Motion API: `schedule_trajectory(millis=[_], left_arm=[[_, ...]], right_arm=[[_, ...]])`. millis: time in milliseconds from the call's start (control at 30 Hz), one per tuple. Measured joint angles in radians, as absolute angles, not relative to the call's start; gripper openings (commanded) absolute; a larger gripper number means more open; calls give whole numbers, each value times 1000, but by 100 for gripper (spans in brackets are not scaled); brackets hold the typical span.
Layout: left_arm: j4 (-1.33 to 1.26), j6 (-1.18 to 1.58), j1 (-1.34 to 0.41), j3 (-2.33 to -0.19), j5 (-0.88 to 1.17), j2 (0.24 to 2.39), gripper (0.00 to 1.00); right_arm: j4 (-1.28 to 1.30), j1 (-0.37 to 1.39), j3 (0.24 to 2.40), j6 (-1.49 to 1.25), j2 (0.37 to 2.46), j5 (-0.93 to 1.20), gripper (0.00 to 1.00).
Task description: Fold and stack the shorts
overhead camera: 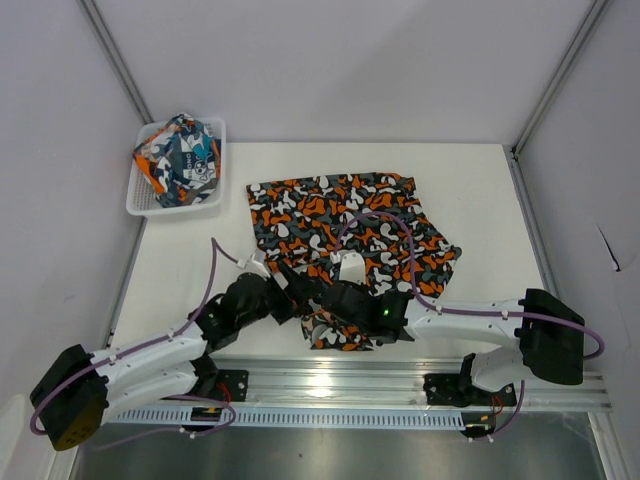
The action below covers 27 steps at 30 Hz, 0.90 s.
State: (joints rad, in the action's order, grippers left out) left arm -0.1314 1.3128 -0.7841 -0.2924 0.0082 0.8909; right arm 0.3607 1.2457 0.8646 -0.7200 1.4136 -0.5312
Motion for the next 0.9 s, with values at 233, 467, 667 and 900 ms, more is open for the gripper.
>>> schedule_trajectory(millis=[233,467,667,900], left_arm=[[-128,1411,-923,-266,-33,884,98],[-127,1469,-1001,-232,-77,853,98],[-78,1498,-1027,-207,-88,796,98],[-4,1531,-1036,-152,-136,638,99]], right_arm=[[354,1237,865,-704,1414,-521,0],[350,1234,865,-702,1415,-521,0],[342,1228,865,-701,1417,-520,0],[326,1226,865,-701,1432,-512,0]])
